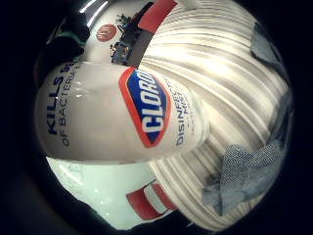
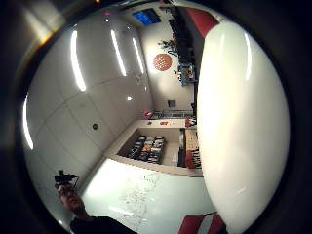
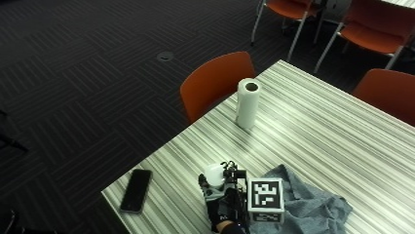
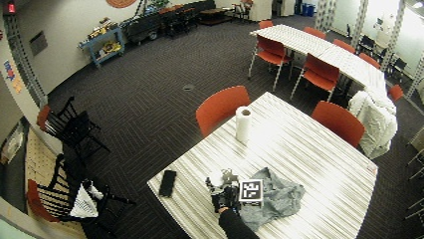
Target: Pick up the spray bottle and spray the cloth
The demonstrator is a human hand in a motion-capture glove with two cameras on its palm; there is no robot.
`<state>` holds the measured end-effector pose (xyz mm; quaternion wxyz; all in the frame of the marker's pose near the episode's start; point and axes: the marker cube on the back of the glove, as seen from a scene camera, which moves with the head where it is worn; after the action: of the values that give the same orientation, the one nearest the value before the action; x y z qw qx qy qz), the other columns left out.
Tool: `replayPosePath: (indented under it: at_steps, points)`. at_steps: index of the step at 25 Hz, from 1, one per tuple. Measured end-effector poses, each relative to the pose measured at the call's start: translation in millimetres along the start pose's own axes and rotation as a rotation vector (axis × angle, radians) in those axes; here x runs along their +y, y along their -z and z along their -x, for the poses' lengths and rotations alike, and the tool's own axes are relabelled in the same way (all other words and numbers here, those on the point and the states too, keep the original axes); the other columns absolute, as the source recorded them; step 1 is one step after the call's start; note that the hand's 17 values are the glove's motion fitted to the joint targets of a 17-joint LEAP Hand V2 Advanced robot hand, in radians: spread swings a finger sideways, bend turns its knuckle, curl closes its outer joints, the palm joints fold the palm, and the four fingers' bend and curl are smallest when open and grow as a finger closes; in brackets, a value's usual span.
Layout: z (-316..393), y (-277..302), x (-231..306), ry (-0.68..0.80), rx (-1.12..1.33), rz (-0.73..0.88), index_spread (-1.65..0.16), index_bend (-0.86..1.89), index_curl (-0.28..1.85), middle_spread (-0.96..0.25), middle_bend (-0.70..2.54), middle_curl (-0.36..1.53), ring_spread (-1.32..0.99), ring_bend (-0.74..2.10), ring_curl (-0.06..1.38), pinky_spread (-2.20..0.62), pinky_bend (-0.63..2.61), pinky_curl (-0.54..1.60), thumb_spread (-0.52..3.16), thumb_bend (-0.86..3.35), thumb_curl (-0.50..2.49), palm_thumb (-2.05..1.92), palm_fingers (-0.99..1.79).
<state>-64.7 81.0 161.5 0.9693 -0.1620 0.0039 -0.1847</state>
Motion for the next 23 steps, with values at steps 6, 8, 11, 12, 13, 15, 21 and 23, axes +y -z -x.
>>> replayPosePath:
  at_steps: [6,8,11,12,13,15,21,23]
  points:
    - [-1,-4,-1,0.004,0.015,0.017,-0.21,0.19,0.58,-0.02,0.30,0.59,-0.05,0.33,0.50,0.07,0.12,0.32,0.76,-0.01,0.70,1.20,0.85]
    - [-3,-4,-1,0.001,0.021,0.021,-0.21,0.18,0.58,-0.02,0.30,0.59,-0.05,0.32,0.49,0.07,0.12,0.31,0.77,-0.01,0.70,1.20,0.84]
    - [-6,-3,-1,-0.004,0.030,0.032,-0.21,0.16,0.57,-0.01,0.30,0.59,-0.05,0.33,0.49,0.07,0.14,0.31,0.80,-0.01,0.69,1.20,0.82]
    - [-7,-3,-1,-0.008,0.033,0.035,-0.20,0.13,0.56,-0.01,0.29,0.58,-0.04,0.33,0.49,0.07,0.15,0.31,0.82,-0.01,0.69,1.20,0.78]
    - [-8,-2,0,-0.010,0.037,0.039,-0.21,0.10,0.54,0.00,0.26,0.57,-0.04,0.33,0.49,0.07,0.18,0.32,0.84,-0.02,0.68,1.18,0.68]
    - [-10,-2,0,-0.012,0.051,0.047,-0.23,0.01,0.51,-0.01,0.24,0.56,-0.03,0.33,0.51,0.09,0.25,0.36,0.87,-0.03,0.67,1.15,0.48]
    - [-3,-6,8,-0.008,0.038,0.084,-0.29,0.02,0.39,-0.01,0.20,0.52,-0.02,0.31,0.48,0.12,0.34,0.37,0.91,-0.04,0.63,1.08,0.30]
    - [-3,-9,13,-0.015,0.029,0.096,-0.31,0.03,0.36,-0.02,0.21,0.51,-0.01,0.32,0.46,0.13,0.35,0.37,0.92,-0.03,0.62,1.07,0.30]
